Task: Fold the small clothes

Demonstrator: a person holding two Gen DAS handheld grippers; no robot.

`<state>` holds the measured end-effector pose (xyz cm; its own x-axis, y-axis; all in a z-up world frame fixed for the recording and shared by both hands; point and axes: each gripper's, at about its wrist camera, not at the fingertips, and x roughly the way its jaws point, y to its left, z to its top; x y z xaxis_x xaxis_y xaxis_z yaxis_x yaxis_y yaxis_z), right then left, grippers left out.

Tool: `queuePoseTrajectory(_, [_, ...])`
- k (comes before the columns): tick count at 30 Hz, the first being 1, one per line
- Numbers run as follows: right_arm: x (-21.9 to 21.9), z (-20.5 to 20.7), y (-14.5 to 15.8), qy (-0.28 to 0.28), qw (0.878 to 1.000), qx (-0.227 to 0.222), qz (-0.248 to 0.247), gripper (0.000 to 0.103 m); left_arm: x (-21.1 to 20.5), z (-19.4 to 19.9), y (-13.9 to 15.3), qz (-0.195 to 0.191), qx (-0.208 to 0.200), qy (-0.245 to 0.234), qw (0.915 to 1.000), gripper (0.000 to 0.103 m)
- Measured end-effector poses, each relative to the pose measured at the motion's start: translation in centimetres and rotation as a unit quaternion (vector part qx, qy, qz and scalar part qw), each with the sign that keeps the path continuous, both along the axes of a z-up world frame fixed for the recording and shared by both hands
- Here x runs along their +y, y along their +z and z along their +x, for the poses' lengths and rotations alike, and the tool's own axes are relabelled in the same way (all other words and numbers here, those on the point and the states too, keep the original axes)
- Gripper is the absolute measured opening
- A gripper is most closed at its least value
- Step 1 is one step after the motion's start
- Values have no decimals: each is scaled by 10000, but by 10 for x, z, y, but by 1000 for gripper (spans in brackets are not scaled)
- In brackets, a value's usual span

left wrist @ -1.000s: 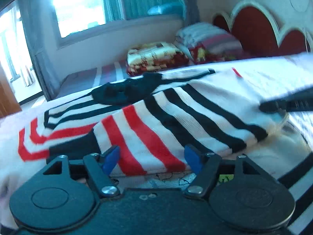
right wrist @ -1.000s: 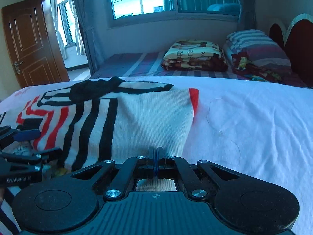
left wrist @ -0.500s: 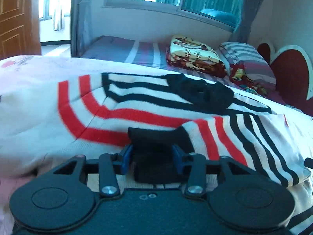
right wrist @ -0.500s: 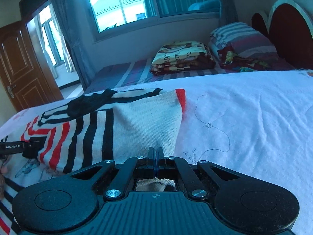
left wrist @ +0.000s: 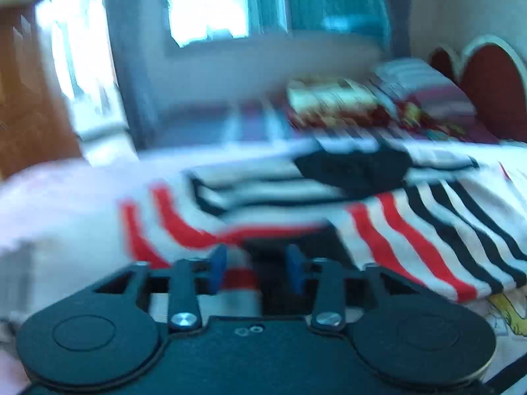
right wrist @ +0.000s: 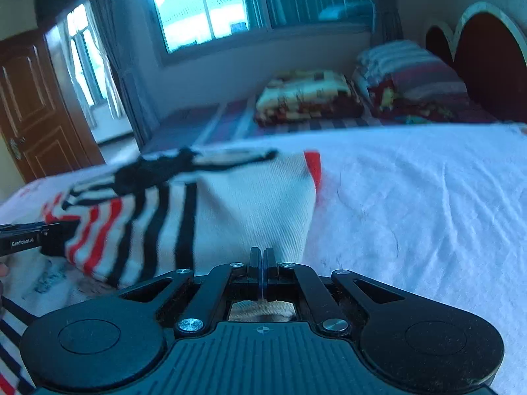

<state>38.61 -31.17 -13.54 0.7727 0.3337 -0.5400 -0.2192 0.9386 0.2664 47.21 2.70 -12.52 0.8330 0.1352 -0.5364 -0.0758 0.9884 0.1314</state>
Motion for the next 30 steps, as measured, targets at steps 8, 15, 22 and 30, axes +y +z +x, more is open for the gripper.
queuePoseTrajectory(8, [20,3,-16,5,9993,256,-262,0,-61,6,-25,-46,602,-996,9932,74])
queuePoseTrajectory(15, [28,-6,-15,-147,9972,404,-611,0,-46,6,-25,-480,596,-1010,9919,76])
queuePoseTrajectory(22, [36,-26,13,-579,9974,383,-214,0,59,-67,16,-1063,27,-184,9942,68])
queuePoseTrajectory(30, [89,-51,12,-660,9958,630,112,0,281,-178,14,-2526,-207,2418,9366,41])
